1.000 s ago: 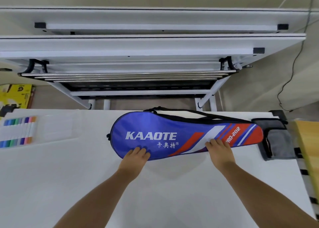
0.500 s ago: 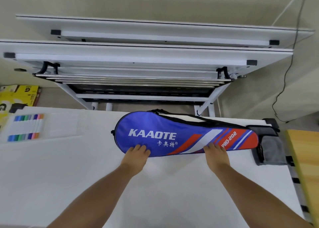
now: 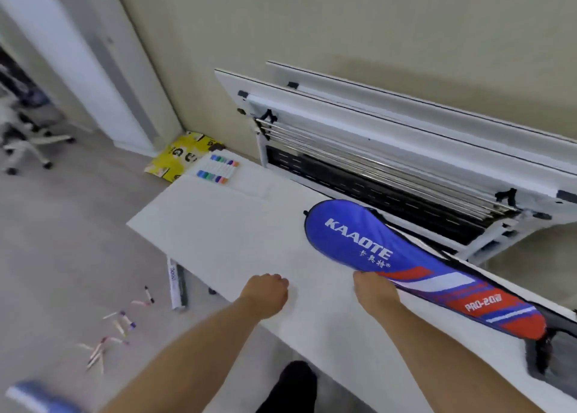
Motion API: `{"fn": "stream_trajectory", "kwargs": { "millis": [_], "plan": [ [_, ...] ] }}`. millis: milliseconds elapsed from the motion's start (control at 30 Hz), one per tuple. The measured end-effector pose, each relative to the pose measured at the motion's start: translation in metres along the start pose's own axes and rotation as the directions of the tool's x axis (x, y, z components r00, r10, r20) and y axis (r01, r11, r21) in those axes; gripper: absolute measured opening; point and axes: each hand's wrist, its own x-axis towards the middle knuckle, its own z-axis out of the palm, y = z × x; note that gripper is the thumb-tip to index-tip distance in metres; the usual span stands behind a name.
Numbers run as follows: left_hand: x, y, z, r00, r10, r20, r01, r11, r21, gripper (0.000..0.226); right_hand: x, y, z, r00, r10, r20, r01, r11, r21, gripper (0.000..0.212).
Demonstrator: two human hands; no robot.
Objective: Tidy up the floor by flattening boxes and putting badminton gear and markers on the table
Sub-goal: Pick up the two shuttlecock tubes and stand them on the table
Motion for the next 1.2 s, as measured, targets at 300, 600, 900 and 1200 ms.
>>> {"fn": "stream_trajectory", "kwargs": {
  "millis": [300,600,900,1200],
  "plan": [
    [-0.185,-0.102,0.041,0.895,-0.415,0.167,0.441,0.880,-0.179,0.032,-0.031,-0.217,-0.050,0.902,-0.431,-0.013,0.430,0.902,-0.031,0.033],
    [-0.401,-0.239,0.134,0.704,-0.674,0.221,0.699,0.605,-0.381,0.034,-0.095,-0.504,-0.044,0.759,-0.651,0.028,0.647,0.747,-0.152,0.037],
    [-0.550,-0.344,0.215,0.561,-0.763,0.320,0.816,0.445,-0.369,0.026,-0.163,-0.725,-0.016,0.659,-0.733,0.171,0.751,0.629,-0.201,0.033],
    [-0.537,-0.436,0.256,0.468,-0.783,0.409,0.863,0.305,-0.403,0.030,-0.099,-0.828,-0.003,0.581,-0.757,0.300,0.814,0.544,-0.203,0.034]
  ]
}}
